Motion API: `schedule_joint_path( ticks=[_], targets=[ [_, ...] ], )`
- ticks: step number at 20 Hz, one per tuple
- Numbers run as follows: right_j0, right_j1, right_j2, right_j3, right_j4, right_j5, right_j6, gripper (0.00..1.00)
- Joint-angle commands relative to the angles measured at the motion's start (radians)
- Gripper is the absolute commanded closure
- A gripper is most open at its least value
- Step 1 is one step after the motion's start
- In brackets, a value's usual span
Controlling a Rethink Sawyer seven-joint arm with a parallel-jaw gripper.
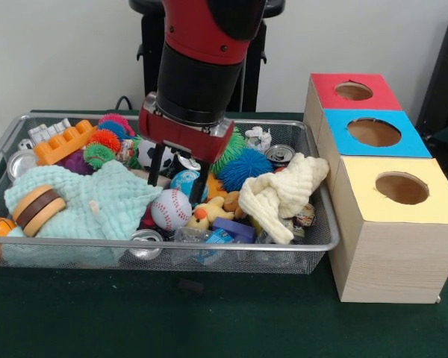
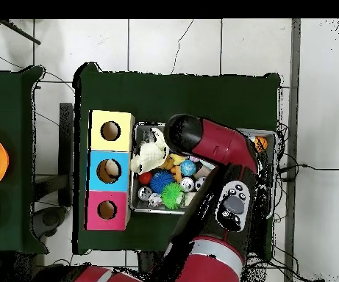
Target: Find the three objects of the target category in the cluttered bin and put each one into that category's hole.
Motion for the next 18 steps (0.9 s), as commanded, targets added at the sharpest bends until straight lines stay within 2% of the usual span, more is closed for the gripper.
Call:
schedule_joint_path(
  ticks=[1,9,18],
  targets=[
    [-0.018,0.021,0.152,0.164,0.018,-0.032,0.162,0.00],
    [-0.011,-0.010,0.159,0.230,0.022,-0.055,0.176,0.00],
    [-0.030,0.019,0.174,0.217,0.021,-0.086,0.168,0.00]
  ],
)
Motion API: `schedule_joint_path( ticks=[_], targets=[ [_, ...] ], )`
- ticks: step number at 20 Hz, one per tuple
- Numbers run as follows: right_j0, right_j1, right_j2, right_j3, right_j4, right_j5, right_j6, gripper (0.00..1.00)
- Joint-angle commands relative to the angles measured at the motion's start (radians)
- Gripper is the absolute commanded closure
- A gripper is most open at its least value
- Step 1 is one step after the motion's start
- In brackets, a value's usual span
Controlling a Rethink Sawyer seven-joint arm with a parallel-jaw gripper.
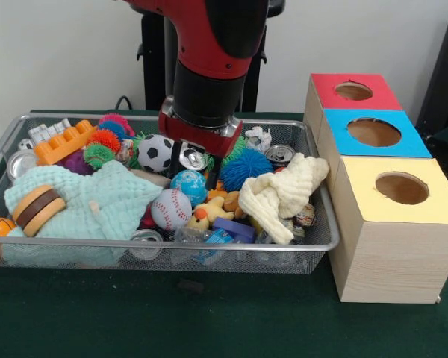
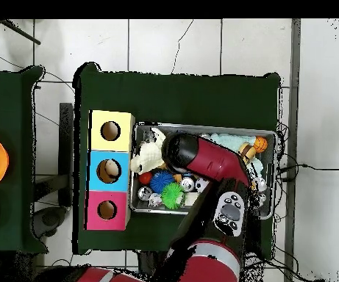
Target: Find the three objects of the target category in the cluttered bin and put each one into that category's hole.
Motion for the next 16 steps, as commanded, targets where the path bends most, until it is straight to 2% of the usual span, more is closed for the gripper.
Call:
schedule_joint_path(
  ticks=[1,16],
  targets=[
    [-0.029,0.030,0.137,0.075,0.022,-0.083,0.168,0.00],
    [0.012,0.048,0.166,0.091,0.062,-0.115,0.232,0.00]
  ],
)
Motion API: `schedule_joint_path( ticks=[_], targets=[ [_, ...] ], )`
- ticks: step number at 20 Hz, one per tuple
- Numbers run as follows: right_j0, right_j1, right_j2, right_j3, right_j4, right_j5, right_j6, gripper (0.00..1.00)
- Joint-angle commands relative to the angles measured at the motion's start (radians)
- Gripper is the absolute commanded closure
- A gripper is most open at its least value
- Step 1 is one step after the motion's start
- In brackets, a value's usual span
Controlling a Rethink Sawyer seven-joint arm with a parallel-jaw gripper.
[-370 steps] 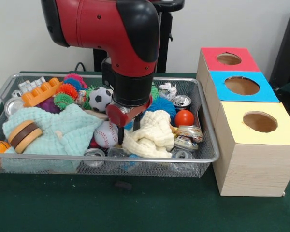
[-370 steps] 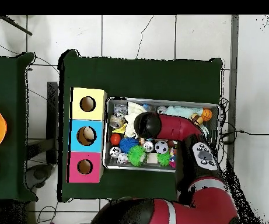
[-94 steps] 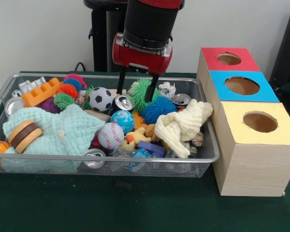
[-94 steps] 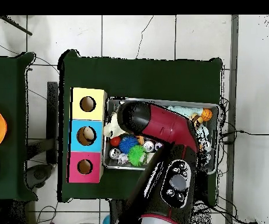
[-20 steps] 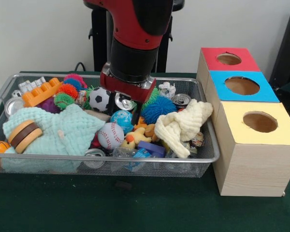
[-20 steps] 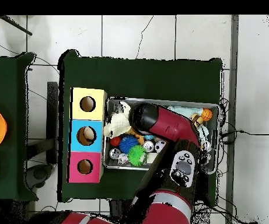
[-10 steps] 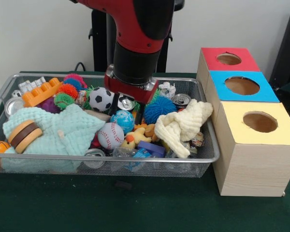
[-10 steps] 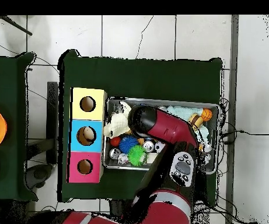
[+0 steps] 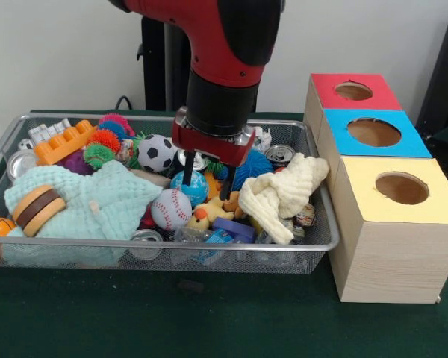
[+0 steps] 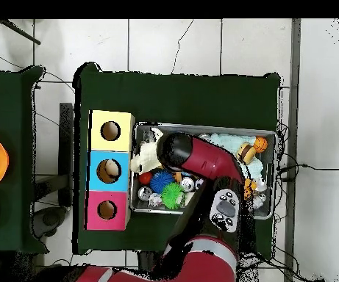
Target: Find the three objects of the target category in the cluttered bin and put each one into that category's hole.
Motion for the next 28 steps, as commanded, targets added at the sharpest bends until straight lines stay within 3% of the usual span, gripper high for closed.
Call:
schedule_joint_path(
  ticks=[1,12,28],
  targets=[
    [0.007,0.039,0.131,0.091,0.050,-0.061,0.230,0.00],
    [0.024,0.108,0.116,0.014,0.053,-0.060,0.239,0.00],
    [0.005,0.197,0.120,-0.011,0.050,-0.168,0.220,0.00]
  ],
)
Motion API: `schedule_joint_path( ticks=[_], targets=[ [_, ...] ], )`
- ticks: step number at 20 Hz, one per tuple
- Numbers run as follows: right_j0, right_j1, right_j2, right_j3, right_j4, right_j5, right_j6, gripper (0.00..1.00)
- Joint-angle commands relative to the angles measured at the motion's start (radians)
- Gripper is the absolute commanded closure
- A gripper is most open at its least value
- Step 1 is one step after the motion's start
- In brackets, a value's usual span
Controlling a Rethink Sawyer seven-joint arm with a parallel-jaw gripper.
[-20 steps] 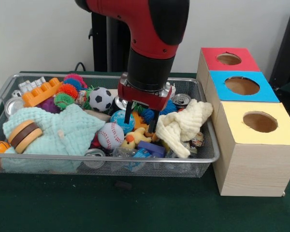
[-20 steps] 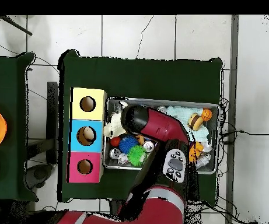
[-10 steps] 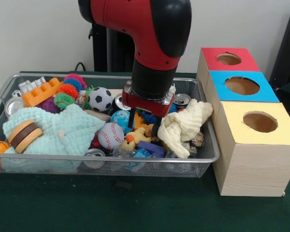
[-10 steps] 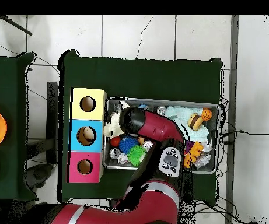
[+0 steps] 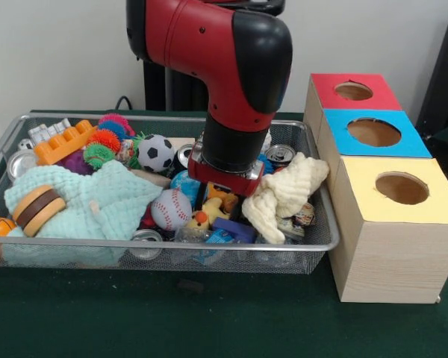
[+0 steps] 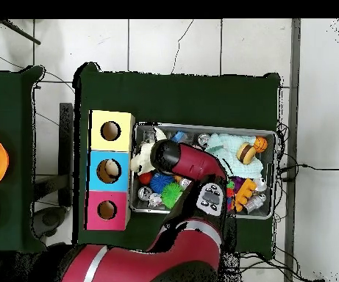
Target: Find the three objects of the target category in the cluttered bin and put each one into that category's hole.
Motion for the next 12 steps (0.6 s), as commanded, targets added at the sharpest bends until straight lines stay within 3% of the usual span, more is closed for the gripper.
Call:
schedule_joint_path(
  ticks=[1,12],
  targets=[
    [-0.021,0.073,0.104,-0.002,0.040,-0.073,0.219,0.00],
    [-0.052,0.079,0.101,-0.018,0.027,-0.066,0.186,0.00]
  ],
)
